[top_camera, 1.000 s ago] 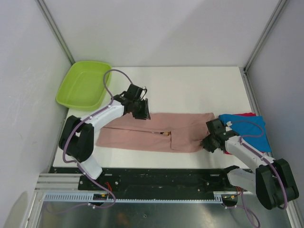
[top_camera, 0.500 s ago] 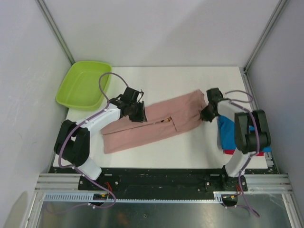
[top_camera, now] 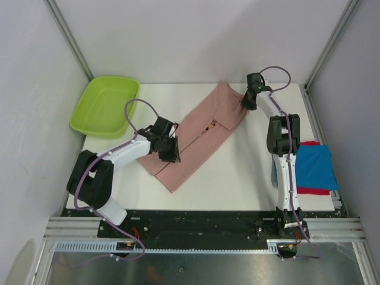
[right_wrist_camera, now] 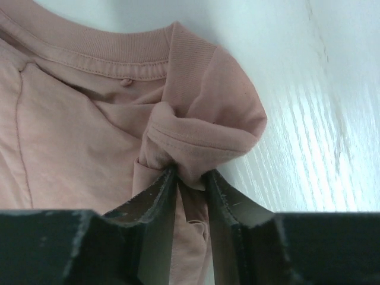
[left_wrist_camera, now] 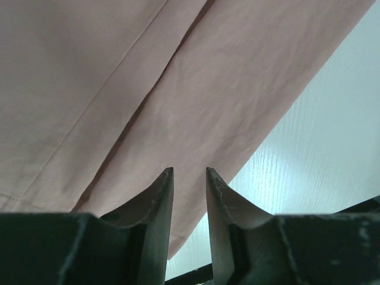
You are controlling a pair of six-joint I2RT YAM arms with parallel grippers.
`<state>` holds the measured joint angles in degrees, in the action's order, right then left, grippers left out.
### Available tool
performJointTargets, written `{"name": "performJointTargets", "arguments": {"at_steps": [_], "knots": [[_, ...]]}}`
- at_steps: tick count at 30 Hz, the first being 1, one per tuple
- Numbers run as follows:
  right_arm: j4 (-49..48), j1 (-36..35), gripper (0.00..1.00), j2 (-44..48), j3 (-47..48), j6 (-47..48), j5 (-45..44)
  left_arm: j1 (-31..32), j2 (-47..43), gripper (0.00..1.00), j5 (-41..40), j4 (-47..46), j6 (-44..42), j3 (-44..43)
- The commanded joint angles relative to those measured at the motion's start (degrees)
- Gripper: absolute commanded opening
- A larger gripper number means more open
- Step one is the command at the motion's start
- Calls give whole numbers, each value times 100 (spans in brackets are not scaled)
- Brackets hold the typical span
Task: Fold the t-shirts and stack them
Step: Rotate the tshirt 60 degrees
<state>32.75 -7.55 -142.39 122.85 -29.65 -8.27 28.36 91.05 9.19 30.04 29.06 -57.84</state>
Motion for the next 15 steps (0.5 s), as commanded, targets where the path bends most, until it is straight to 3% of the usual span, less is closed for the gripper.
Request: {"name": "performJointTargets", "arguments": {"at_steps": [1,7,15], "knots": [[760,197,37,-426,816,696,-275,-32,-207,34,6,-79,-36,28],[668,509,45,-163,623,524,281,97,-174,34,59,-43,-196,85],[309,551,47,354,-32,305,675,661,-379,37,-683,246,-341,381]]}}
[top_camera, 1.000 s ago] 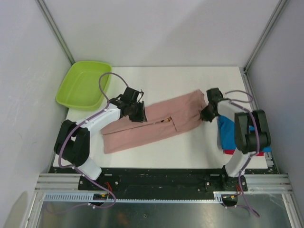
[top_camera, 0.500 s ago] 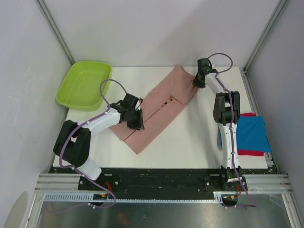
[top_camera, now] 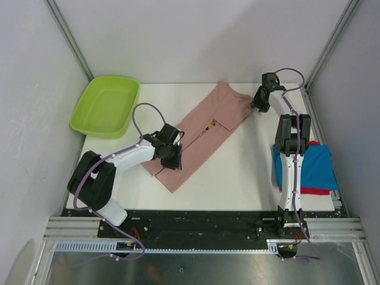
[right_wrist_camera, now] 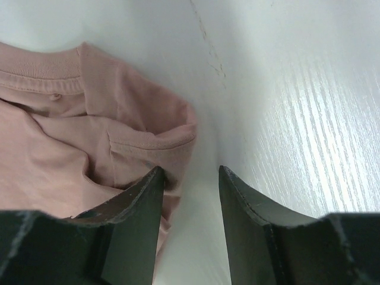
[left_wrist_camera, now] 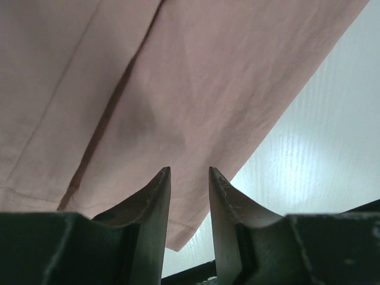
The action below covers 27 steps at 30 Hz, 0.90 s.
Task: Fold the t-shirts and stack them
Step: Rotate the tshirt 60 degrees
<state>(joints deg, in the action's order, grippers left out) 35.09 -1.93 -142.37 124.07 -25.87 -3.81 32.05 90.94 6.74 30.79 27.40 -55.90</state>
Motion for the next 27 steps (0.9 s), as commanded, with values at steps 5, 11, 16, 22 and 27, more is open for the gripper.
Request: {"name": "performJointTargets", "arguments": {"at_steps": [5,11,16,22,27], "knots": [[70,-8,47,317,-110,-138,276,652,-388,41,-632,263,-96,357],[-88,31,41,180,-90,-289,277,886,-354,46,-805,374,-33,389],[-130,28,22,102,-68,-381,216,1029,-397,47,-914,562,-56,335],[-147,39,11,95,9,-405,220,1155,-505,46,-971,780,-92,328],[-112,47,9,101,96,-379,194,1313,-407,44,-833,844,-130,331]]}}
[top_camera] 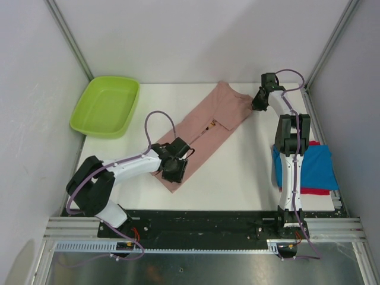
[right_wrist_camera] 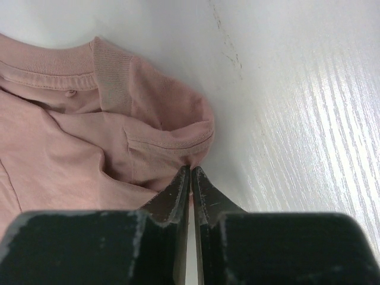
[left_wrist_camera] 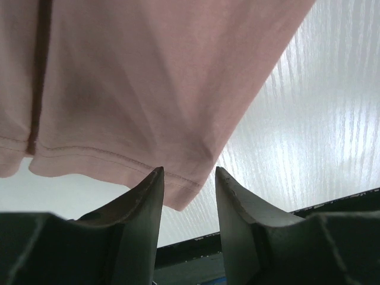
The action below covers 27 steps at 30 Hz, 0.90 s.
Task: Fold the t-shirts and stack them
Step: Rotate the tshirt 60 degrees
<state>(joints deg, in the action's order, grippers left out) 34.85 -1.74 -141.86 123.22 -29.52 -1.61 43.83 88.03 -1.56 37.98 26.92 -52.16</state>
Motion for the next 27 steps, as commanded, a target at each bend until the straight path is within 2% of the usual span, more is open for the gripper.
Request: {"name": "performJointTargets", "arguments": {"at_steps": [1,11,17,24,27], "knots": [[-81,35,9,52,192,-7,-30,157,-91,44,37,128,-82,-50],[-58,92,8,36,203,50,-16,214,271,43,24,149,-121,-107],[-65,95,7,35,204,60,-43,230,435,31,-44,140,-180,-204],[-105,106,6,-20,276,174,-294,344,523,3,100,142,-253,-452],[-195,127,6,-91,326,153,-347,502,673,0,350,142,-268,-671]]}}
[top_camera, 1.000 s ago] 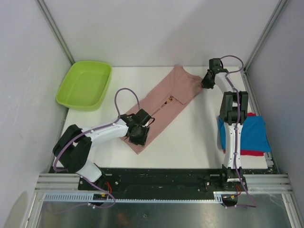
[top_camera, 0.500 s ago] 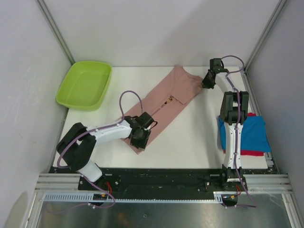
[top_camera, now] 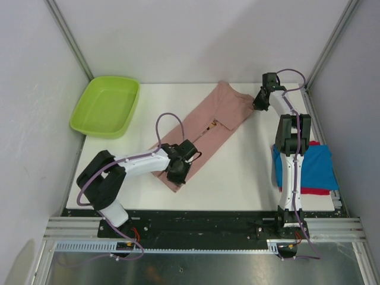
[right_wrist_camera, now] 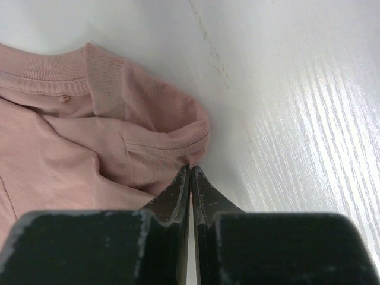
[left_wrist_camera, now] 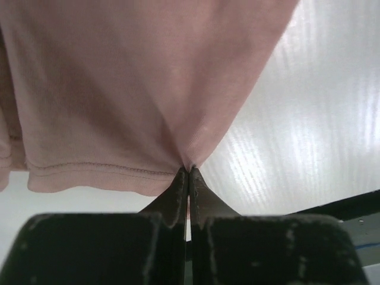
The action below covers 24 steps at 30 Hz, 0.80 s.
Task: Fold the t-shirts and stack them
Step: Rotate the tshirt 60 degrees
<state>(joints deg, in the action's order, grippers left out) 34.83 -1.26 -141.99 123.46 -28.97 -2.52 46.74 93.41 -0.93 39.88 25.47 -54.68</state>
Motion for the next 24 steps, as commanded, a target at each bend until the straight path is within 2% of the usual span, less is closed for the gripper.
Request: {"name": "performJointTargets", "arguments": {"at_steps": [1,3,9,11,19,24], "knots": [[-225,80,6,-98,319,87,-260,274,214,0,339,-45,-127,-495],[-298,160,12,-128,390,77,-241,423,345,0,447,-47,-134,-629],[-201,294,48,-218,908,86,-251,709,658,0,759,-46,-44,-1085],[-74,328,56,-211,1106,52,-256,803,786,0,857,-47,16,-1262],[249,380,60,408,795,-67,-158,1372,1542,0,1228,-44,384,-2189],[204,373,59,1318,-525,-187,132,1677,1939,0,1318,-56,748,-2603]]}}
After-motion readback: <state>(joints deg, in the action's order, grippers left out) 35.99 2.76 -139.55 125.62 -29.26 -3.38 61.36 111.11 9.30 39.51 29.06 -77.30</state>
